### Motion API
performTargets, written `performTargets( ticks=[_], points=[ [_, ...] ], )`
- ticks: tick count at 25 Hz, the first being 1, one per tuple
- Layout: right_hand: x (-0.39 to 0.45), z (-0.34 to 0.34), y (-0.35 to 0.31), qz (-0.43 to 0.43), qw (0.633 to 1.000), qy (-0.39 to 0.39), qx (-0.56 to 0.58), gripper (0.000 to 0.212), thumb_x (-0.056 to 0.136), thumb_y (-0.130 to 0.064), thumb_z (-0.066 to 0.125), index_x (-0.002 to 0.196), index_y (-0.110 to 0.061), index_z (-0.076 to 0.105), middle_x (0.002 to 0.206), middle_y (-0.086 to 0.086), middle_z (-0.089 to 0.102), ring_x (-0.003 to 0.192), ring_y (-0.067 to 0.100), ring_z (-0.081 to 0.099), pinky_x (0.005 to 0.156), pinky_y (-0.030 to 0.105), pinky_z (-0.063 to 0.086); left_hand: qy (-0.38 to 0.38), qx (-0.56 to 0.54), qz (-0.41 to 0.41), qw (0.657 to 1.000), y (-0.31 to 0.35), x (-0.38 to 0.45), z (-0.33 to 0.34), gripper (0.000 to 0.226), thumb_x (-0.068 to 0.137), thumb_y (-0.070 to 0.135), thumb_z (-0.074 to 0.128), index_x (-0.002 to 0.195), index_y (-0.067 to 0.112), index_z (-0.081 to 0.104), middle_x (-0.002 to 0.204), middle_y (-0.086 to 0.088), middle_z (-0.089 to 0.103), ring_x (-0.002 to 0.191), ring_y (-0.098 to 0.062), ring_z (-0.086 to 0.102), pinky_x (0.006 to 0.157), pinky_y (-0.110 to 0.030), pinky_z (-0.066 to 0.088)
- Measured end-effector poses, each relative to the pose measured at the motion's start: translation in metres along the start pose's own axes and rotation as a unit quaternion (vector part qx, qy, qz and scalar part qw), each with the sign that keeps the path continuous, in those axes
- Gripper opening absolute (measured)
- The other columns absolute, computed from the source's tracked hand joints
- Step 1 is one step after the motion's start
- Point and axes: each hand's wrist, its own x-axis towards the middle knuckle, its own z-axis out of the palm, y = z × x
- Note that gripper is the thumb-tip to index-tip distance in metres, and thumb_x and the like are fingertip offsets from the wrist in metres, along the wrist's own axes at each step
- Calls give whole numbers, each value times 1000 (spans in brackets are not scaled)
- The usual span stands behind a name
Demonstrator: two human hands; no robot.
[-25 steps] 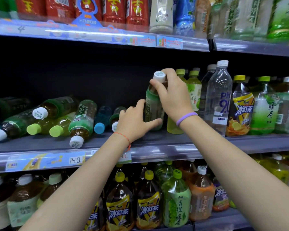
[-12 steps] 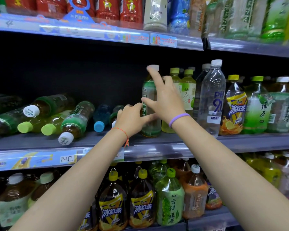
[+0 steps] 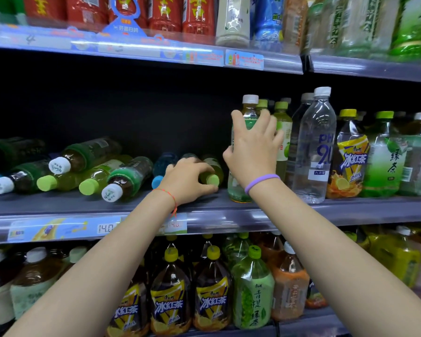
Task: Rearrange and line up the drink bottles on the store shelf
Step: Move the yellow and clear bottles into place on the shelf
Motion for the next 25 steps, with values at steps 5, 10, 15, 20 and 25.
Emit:
performTargets(
  ticks=[5, 10, 15, 20, 25],
  points=[
    [-4, 1, -24, -251, 964, 92, -1, 25, 77, -1, 56, 100, -7, 63, 108, 22, 61, 110, 42, 54, 112, 59, 28, -7, 78, -11, 997, -13, -5, -5, 52, 81, 54, 67, 128, 35, 58, 131, 2, 52, 127, -25, 42, 103, -45, 36],
    [-22, 9, -34, -301, 903, -247, -182, 27, 99, -22, 42, 120, -20, 59, 108, 4, 65, 120, 34, 48, 119, 59, -4, 9, 87, 1, 996, -18, -8, -5, 46, 82, 47, 64, 125, 29, 59, 132, 1, 54, 125, -25, 47, 101, -42, 38],
    [-25, 14, -36, -297, 897, -253, -208, 30, 102, -25, 40, 128, -25, 55, 112, 6, 63, 119, 36, 50, 117, 63, -4, 12, 59, -6, 998, -19, -8, -6, 57, 84, 45, 63, 138, 32, 47, 138, 0, 50, 129, -27, 43, 105, -46, 36],
    [-26, 13, -30, -303, 894, -247, -219, 33, 101, -26, 41, 134, -25, 48, 108, 6, 65, 119, 37, 50, 119, 60, 1, 4, 59, -10, 998, -18, -9, -6, 70, 85, 48, 63, 147, 31, 34, 144, 0, 46, 133, -27, 41, 108, -47, 33],
    [-25, 14, -28, -264, 952, -79, -136, 33, 87, -23, 54, 118, -13, 55, 93, 15, 59, 92, 35, 55, 106, 53, 33, 31, 20, -38, 999, -6, -9, -11, 61, 84, 47, 63, 135, 23, 40, 136, -4, 51, 125, -33, 45, 102, -51, 35]
  ],
)
